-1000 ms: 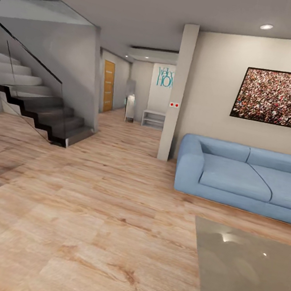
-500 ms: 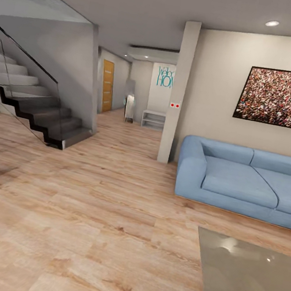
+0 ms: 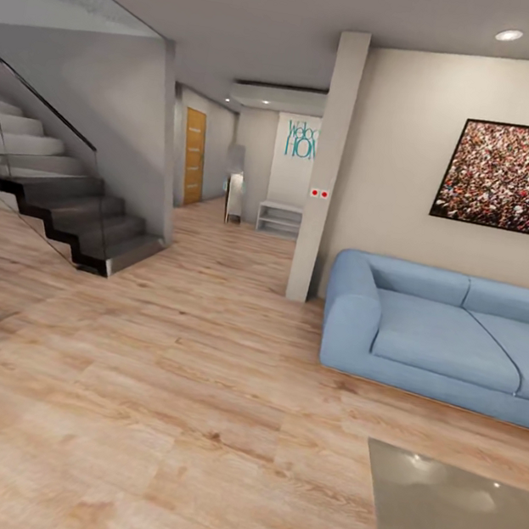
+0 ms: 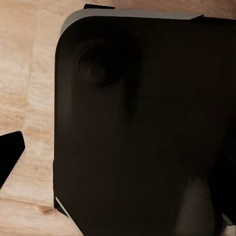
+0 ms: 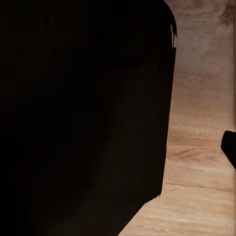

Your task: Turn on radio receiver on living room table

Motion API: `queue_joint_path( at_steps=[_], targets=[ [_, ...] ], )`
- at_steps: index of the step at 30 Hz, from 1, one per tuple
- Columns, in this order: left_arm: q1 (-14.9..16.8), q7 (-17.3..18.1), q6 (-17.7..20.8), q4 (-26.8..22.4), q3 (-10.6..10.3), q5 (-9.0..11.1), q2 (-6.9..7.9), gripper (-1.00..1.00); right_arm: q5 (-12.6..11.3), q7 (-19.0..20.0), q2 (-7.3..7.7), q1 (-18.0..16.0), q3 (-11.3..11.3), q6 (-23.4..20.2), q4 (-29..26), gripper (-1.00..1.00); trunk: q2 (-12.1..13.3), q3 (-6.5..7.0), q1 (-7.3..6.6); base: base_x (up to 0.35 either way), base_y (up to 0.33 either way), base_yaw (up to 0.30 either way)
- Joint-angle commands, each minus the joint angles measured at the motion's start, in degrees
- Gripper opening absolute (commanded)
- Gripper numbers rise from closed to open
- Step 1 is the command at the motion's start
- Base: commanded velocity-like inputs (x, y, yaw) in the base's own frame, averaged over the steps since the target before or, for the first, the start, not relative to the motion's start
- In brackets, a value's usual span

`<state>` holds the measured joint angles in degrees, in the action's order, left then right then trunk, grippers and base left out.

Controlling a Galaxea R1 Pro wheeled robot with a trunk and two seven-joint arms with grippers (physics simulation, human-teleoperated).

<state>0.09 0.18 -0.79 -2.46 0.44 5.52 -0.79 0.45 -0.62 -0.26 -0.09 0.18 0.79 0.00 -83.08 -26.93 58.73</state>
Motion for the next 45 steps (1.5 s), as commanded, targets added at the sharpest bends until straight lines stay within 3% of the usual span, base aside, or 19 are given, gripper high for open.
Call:
queue_joint_path(
  at_steps=[1,26,36,45],
  targets=[
    [0.00,0.00,0.00,0.00,0.00,0.00,0.00,1.00,0.00,0.00,0.00,0.00,0.00,0.00,0.00,1.00,0.00,0.00,0.00,0.320,0.000,0.000],
    [0.00,0.00,0.00,0.00,0.00,0.01,0.00,1.00,0.08,-0.02,0.00,0.00,0.00,0.00,0.00,1.00,0.00,0.00,0.00,0.304,0.000,0.000],
    [0.00,0.00,0.00,0.00,0.00,0.01,0.00,1.00,-0.11,-0.06,0.00,0.00,-0.09,0.05,0.00,1.00,0.00,0.00,0.00,0.039,0.000,-0.011],
    [0.00,0.00,0.00,0.00,0.00,0.01,0.00,1.00,-0.69,-0.09,0.00,0.00,-0.26,0.09,0.00,1.00,0.00,0.00,0.00,0.000,0.000,-0.247]
  ],
)
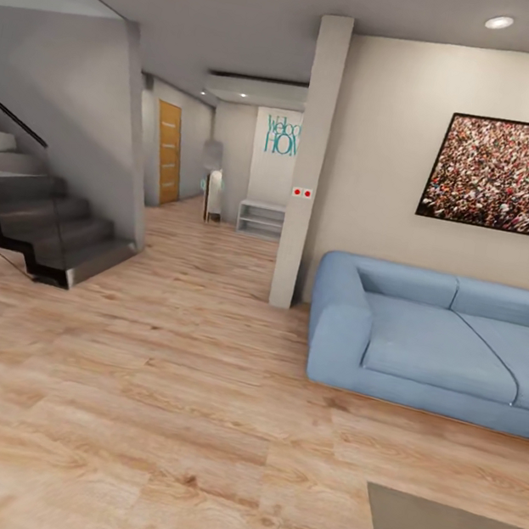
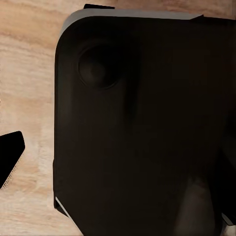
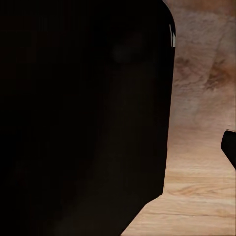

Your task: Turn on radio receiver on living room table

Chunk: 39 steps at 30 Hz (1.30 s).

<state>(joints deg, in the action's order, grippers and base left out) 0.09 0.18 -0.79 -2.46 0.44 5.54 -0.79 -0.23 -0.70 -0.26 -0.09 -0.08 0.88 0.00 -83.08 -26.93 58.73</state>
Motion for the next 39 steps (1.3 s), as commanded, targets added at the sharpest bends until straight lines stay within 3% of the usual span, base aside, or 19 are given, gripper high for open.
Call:
queue_joint_path(
  at_steps=[1,39],
  targets=[
    [0.00,0.00,0.00,0.00,0.00,0.00,0.00,1.00,-0.01,0.00,0.00,0.00,0.00,0.00,0.00,1.00,0.00,0.00,0.00,0.000,0.000,-0.281],
    [0.00,0.00,0.00,0.00,0.00,0.00,0.00,1.00,0.50,0.09,0.00,0.00,0.17,1.85,0.06,1.00,0.00,0.00,0.00,0.000,0.000,-0.290]
  ],
)
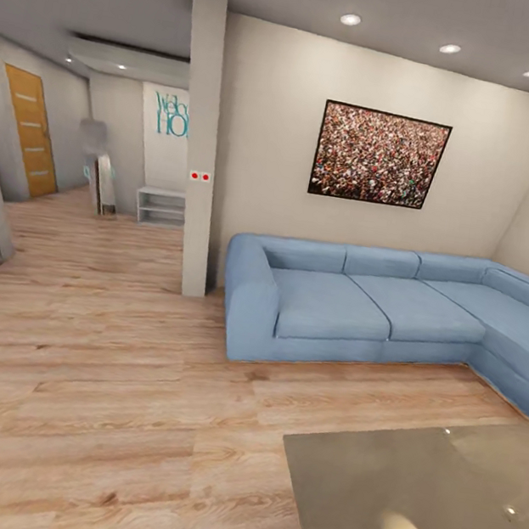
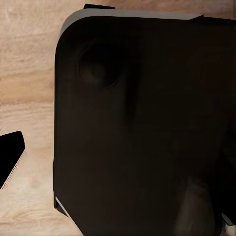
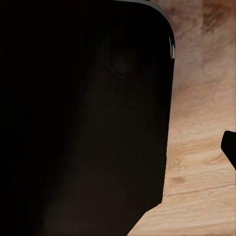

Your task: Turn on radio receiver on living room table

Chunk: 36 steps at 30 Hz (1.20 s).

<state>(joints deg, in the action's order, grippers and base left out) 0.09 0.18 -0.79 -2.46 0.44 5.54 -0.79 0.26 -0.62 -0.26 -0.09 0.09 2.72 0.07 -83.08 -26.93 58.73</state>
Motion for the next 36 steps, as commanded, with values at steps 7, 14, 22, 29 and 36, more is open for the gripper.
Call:
queue_joint_path(
  at_steps=[7,14,22,29,36],
  targets=[
    [0.00,0.00,0.00,0.00,0.00,0.00,0.00,1.00,0.00,0.00,0.00,0.00,0.00,0.00,0.02,1.00,0.00,0.00,0.00,0.000,0.000,-0.293],
    [0.00,0.00,0.00,0.00,0.00,0.00,-0.08,1.00,0.00,0.00,0.00,0.00,0.01,0.00,0.01,1.00,0.00,0.00,0.00,0.000,0.000,-0.293],
    [0.00,0.00,0.00,0.00,0.00,-0.02,-0.09,1.00,0.00,0.00,0.00,0.00,0.02,0.00,0.02,1.00,0.00,0.00,0.00,0.000,0.000,-0.293],
    [0.00,0.00,0.00,0.00,0.00,-0.04,-0.09,1.00,0.00,0.00,0.00,0.00,0.05,0.00,0.02,1.00,0.00,0.00,0.00,0.000,0.000,-0.293],
    [0.00,0.00,0.00,0.00,0.00,-0.03,-0.12,1.00,0.00,0.00,0.00,0.00,0.02,0.00,0.02,1.00,0.00,0.00,0.00,0.000,0.000,-0.293]
  ],
)
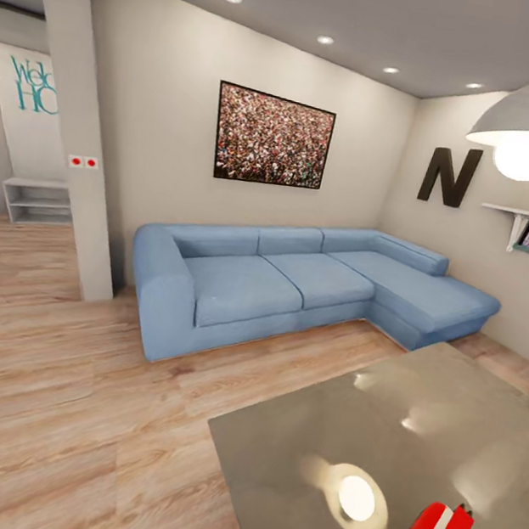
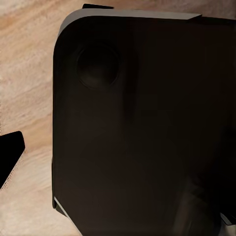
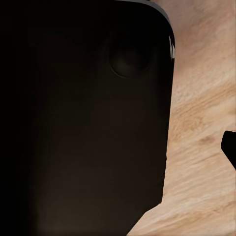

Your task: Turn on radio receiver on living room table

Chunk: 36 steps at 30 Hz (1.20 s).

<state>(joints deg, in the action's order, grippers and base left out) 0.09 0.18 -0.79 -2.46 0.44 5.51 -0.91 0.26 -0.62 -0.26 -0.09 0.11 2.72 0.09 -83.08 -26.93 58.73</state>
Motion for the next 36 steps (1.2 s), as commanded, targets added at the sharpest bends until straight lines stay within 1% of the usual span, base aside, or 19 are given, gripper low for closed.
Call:
queue_joint_path(
  at_steps=[1,22,34,36],
  targets=[
    [0.00,0.00,0.00,0.00,0.00,0.01,-0.02,1.00,0.00,0.00,0.00,0.00,0.01,0.00,0.00,1.00,0.00,0.00,0.00,0.000,0.000,-0.293],
    [0.00,0.00,0.00,0.00,0.00,-0.06,-0.15,1.00,0.00,0.00,0.00,0.00,-0.01,0.00,0.00,1.00,0.00,0.00,0.00,0.000,0.000,-0.292],
    [0.00,0.06,0.00,0.00,0.00,-0.06,0.01,1.00,0.00,0.00,0.00,0.00,0.07,-0.16,0.00,1.00,0.00,0.00,0.00,0.001,0.001,-0.021],
    [0.00,0.07,0.00,0.00,0.00,-0.13,0.03,1.00,0.00,0.00,0.00,0.00,0.07,-0.17,0.00,1.00,0.00,0.00,0.00,0.191,0.173,0.000]
  ],
)
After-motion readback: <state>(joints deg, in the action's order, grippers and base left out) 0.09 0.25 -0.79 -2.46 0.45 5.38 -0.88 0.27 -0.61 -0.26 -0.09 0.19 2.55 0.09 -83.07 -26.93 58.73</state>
